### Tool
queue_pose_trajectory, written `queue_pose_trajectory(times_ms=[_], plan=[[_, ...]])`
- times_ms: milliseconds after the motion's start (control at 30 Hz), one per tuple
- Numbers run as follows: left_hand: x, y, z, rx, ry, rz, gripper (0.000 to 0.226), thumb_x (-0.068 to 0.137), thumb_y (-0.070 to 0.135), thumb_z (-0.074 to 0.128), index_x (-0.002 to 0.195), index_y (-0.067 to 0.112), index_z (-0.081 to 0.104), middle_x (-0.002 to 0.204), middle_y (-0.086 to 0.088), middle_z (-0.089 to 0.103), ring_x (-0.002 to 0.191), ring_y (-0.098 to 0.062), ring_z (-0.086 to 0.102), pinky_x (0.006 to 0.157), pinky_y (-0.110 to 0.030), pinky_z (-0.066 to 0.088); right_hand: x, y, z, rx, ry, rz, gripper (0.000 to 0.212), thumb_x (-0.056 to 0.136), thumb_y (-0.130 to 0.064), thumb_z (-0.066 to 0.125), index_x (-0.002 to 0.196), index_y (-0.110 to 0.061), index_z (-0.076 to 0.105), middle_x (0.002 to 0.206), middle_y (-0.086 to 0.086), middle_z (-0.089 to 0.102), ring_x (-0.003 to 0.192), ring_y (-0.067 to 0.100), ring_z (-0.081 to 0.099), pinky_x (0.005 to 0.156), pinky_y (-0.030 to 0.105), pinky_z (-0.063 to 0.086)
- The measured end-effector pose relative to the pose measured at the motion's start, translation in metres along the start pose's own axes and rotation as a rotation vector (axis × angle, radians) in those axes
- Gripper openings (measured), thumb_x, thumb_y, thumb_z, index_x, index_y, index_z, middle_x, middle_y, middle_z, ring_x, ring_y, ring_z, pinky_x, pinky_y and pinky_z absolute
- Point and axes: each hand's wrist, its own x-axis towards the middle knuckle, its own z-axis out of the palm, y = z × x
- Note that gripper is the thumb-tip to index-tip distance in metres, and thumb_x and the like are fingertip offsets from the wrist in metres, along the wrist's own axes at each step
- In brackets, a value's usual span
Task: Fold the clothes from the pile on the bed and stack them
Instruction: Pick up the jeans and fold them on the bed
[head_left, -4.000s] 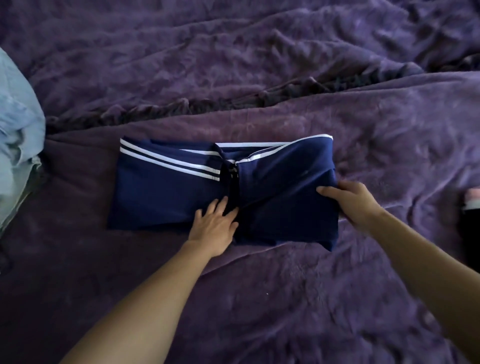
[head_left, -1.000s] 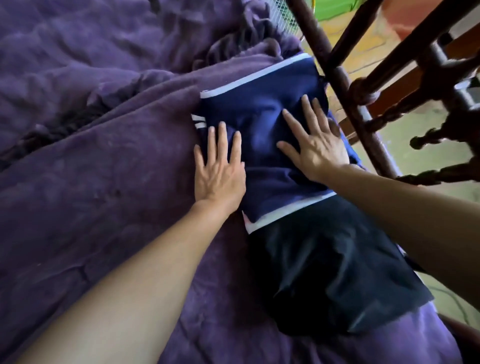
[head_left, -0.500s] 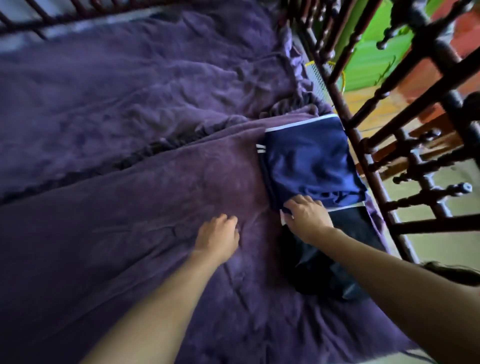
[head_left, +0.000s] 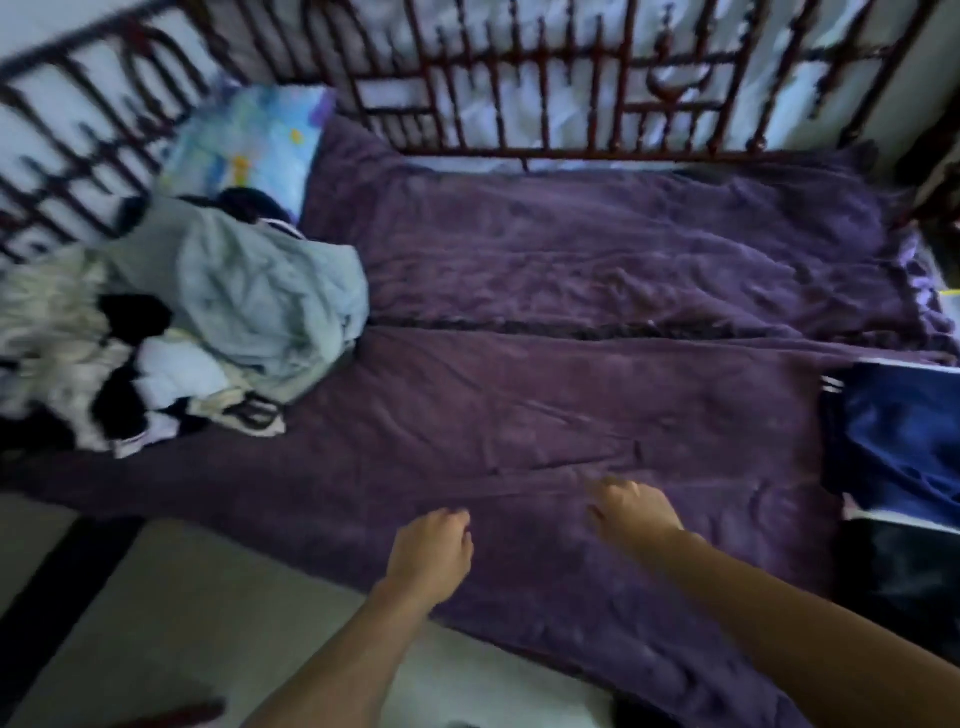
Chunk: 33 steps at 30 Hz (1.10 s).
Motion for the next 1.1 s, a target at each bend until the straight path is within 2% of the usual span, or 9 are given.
queue_pose_trajectory(times_ms=[167, 300, 500, 633, 867, 1000, 1100], plan=[[-0.065, -0.125, -0.041, -0.053, 0.113, -0.175, 0.021, 0.093, 0.030, 0.044, 0.102, 0.019, 0.059, 0.107, -0.002, 0.066, 0.103, -0.025, 0.061, 0.080, -0.034, 0.047, 0.023, -0.131, -0.024, -0.023, 0.079, -0.204, 0.026, 0.094, -0.038, 0.044, 0.112, -0.025, 0.058, 0.119, 0.001, 0.060, 0.105, 0.031, 0.061, 0.077, 0.036, 0.047], [-0.093, -0.195, -0.067, -0.098, 0.191, -0.279, 0.021, 0.093, 0.031, 0.044, 0.100, 0.019, 0.059, 0.103, -0.004, 0.067, 0.099, -0.027, 0.063, 0.078, -0.035, 0.047, 0.050, -0.211, -0.048, -0.027, 0.127, -0.343, 0.026, 0.096, -0.038, 0.044, 0.113, -0.025, 0.059, 0.118, -0.002, 0.059, 0.102, 0.026, 0.060, 0.076, 0.034, 0.047], [-0.100, -0.279, -0.093, -0.132, 0.253, -0.355, 0.022, 0.092, 0.030, 0.043, 0.102, 0.020, 0.059, 0.104, -0.003, 0.066, 0.099, -0.026, 0.063, 0.081, -0.036, 0.048, 0.108, -0.300, -0.070, -0.050, 0.137, -0.420, 0.026, 0.097, -0.038, 0.043, 0.115, -0.026, 0.058, 0.118, -0.004, 0.058, 0.102, 0.023, 0.060, 0.078, 0.032, 0.045], [-0.078, -0.341, -0.110, -0.146, 0.259, -0.386, 0.024, 0.093, 0.031, 0.042, 0.106, 0.020, 0.060, 0.106, -0.002, 0.065, 0.101, -0.024, 0.062, 0.083, -0.034, 0.048, 0.166, -0.346, -0.066, -0.022, 0.107, -0.423, 0.020, 0.097, -0.036, 0.042, 0.105, -0.025, 0.057, 0.110, -0.004, 0.060, 0.095, 0.021, 0.061, 0.074, 0.032, 0.045], [-0.008, -0.455, -0.140, -0.143, 0.193, -0.435, 0.025, 0.097, 0.031, 0.037, 0.106, 0.020, 0.058, 0.108, 0.000, 0.063, 0.104, -0.021, 0.059, 0.083, -0.032, 0.044, 0.281, -0.418, -0.053, 0.016, -0.046, -0.306, 0.024, 0.096, -0.038, 0.040, 0.110, -0.028, 0.056, 0.114, -0.005, 0.058, 0.102, 0.019, 0.059, 0.076, 0.030, 0.044], [0.038, -0.505, -0.157, -0.166, 0.217, -0.425, 0.025, 0.097, 0.032, 0.038, 0.106, 0.021, 0.059, 0.106, 0.002, 0.063, 0.103, -0.017, 0.058, 0.082, -0.030, 0.042, 0.334, -0.448, -0.066, 0.034, -0.064, -0.253, 0.020, 0.094, -0.037, 0.041, 0.100, -0.028, 0.058, 0.108, -0.005, 0.061, 0.100, 0.020, 0.062, 0.076, 0.032, 0.046], [0.072, -0.531, -0.164, -0.218, 0.205, -0.365, 0.024, 0.096, 0.031, 0.041, 0.108, 0.022, 0.061, 0.105, 0.003, 0.065, 0.101, -0.017, 0.060, 0.080, -0.030, 0.044, 0.373, -0.460, -0.078, 0.054, -0.057, -0.185, 0.030, 0.092, -0.037, 0.044, 0.118, -0.030, 0.058, 0.120, -0.006, 0.060, 0.107, 0.019, 0.060, 0.083, 0.031, 0.045]])
